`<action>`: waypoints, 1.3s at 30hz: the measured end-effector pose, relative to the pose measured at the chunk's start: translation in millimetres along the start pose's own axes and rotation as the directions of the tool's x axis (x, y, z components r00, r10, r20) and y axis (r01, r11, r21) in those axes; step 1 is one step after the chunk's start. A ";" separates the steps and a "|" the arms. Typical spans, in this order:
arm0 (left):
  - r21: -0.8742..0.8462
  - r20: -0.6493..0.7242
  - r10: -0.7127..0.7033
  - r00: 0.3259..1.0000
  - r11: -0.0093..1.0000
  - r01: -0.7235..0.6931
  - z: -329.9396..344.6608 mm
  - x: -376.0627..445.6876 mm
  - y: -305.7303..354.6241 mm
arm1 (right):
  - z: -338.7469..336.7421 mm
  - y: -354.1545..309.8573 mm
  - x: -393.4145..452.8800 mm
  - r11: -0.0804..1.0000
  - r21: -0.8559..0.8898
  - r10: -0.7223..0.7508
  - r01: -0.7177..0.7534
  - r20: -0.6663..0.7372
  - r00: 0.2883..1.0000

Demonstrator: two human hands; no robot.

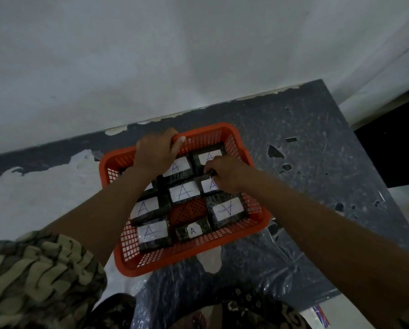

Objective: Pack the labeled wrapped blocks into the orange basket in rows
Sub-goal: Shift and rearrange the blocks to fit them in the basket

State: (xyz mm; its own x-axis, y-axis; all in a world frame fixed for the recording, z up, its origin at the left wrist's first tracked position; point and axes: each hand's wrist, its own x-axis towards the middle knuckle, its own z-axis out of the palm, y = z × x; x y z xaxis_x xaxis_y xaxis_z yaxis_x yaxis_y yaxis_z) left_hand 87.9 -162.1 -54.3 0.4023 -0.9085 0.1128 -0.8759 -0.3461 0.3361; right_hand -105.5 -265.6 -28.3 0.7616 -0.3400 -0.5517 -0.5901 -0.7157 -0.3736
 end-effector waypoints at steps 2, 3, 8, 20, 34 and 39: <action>0.008 -0.004 0.002 1.000 1.000 -0.002 0.5 -0.2 -0.2 | -0.1 -0.3 0.0 1.000 0.004 0.016 -0.016 -0.008 1.000; 0.005 -0.007 0.007 1.000 1.000 -0.006 0.6 -0.5 -0.2 | 0.0 -0.9 0.3 1.000 0.007 0.020 -0.020 -0.009 1.000; 0.007 -0.010 0.013 1.000 1.000 -0.013 0.2 -0.1 -0.3 | -0.8 -5.7 3.4 0.999 -0.031 0.028 -0.028 0.002 1.000; 0.007 -0.004 0.009 1.000 1.000 -0.009 -3.2 -1.6 2.4 | 31.0 -7.6 -7.9 0.989 -0.149 -0.046 -0.008 -0.355 0.934; -0.005 0.011 -0.006 1.000 1.000 0.006 -4.5 -1.6 4.0 | 26.6 -2.2 -26.6 0.977 -0.016 -0.206 0.211 -0.300 0.931; -0.004 -0.003 -0.002 1.000 1.000 0.002 -3.7 -2.5 3.6 | 33.7 -21.1 -22.4 0.962 0.001 -0.267 0.272 -0.182 0.946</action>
State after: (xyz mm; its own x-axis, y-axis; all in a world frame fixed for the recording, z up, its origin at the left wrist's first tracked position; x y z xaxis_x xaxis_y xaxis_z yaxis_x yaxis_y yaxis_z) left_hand 84.7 -160.2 -50.0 0.4045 -0.9073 0.1148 -0.8742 -0.3468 0.3399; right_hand -119.1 -222.3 -33.2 0.9270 -0.2415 -0.2870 -0.3613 -0.7807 -0.5099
